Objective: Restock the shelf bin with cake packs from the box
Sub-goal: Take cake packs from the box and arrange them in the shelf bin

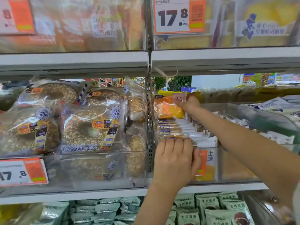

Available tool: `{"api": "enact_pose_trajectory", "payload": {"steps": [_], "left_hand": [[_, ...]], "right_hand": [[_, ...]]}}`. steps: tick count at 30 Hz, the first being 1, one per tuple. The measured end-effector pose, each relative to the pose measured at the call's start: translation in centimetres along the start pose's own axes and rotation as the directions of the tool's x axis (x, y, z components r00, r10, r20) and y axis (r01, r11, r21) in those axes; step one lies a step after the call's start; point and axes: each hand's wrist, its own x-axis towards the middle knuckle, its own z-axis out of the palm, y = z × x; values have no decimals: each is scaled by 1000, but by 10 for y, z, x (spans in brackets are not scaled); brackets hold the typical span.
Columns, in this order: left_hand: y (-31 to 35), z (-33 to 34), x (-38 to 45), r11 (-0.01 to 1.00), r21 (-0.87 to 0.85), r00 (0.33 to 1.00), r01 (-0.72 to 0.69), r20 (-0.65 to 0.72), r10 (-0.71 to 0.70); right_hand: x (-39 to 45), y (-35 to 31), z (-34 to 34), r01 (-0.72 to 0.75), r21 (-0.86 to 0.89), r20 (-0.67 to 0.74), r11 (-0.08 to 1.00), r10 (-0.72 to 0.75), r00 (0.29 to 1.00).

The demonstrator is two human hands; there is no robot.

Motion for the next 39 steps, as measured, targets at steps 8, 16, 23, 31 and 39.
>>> {"api": "enact_pose_trajectory", "payload": {"steps": [8,16,23,31,39], "left_hand": [[-2,-3,5,1000,4,998,-6,55,6],[-6,-17,12,997,26,898,-76,437,57],[13,-67,-36,998,-60,879,-17,475,44],[74,-146,-187,943,-325,775,77,614,148],[100,-216,-352,936,-171,-91,308,974,208]], "right_hand": [[-17,-7,-27,-137,17,1,990,137,991],[-134,-20,-80,245,-39,-197,969,-248,949],[-246,17,-103,477,-92,-102,874,-485,869],[-388,159,-55,309,-60,50,949,-306,951],[-518,322,-8,-21,-374,611,927,263,747]]}}
